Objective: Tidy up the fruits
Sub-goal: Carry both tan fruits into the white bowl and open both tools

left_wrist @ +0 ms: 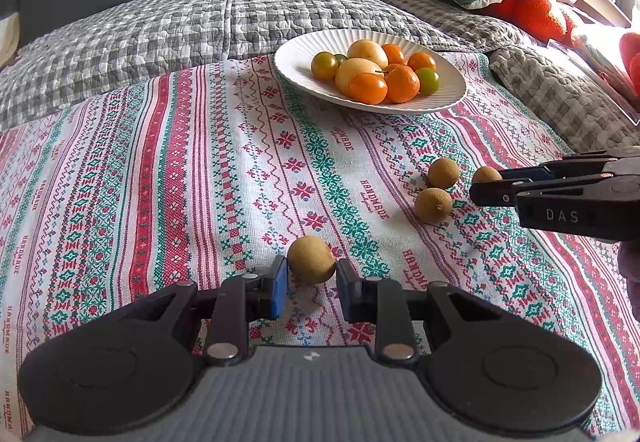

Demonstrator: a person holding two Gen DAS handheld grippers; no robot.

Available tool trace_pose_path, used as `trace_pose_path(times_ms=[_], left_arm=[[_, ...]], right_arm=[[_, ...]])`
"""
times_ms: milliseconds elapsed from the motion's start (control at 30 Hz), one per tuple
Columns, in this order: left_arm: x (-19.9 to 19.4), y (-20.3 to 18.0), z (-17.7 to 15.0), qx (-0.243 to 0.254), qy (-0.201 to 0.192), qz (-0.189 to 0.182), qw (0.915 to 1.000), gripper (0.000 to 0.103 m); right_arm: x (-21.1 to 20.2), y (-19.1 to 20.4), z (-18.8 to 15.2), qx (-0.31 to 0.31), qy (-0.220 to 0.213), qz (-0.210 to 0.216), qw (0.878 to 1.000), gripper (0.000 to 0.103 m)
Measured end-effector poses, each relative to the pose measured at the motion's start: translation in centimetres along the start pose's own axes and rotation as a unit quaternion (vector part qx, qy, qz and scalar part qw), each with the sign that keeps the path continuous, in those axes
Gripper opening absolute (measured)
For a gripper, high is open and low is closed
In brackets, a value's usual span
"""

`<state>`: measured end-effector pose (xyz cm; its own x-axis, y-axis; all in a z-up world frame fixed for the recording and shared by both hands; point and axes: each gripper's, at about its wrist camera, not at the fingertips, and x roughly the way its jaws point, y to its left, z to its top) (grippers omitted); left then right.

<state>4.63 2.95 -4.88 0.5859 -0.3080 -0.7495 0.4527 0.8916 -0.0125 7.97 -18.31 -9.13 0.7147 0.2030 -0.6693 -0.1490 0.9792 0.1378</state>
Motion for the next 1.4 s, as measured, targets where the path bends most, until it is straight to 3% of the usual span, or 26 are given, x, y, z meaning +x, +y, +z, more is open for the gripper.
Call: trace_pose_path(times_ms=[333,633,967,1400], left_arm=[[-0.1,-1.7,1.7,-0.025,-0.02,-0.031,0.999,0.02],[1.2,-2.1,4.9,-0.028,-0.042,-0.033,0.9982,0.02],[3.0,-1.6,9.6,-0.008,-0.073,-0.023,0.997,0.021],[6.5,-0.8,13.0,0.003,-0.069,-0.012,0.9976,0.021]], right_arm=[[-0.8,-1.6,0.7,0.056,-0.009,0.033,0.998,0.024],[-1.2,-3.6,2.5,0.107,-0.035,0.058,0.992,0.024],[0.3,-6.3,4.6,0.127,-0.061,0.045,0.989,0.024],[3.0,-8.3,7.6,0.106,-0.072,0.016,0.992,0.024]])
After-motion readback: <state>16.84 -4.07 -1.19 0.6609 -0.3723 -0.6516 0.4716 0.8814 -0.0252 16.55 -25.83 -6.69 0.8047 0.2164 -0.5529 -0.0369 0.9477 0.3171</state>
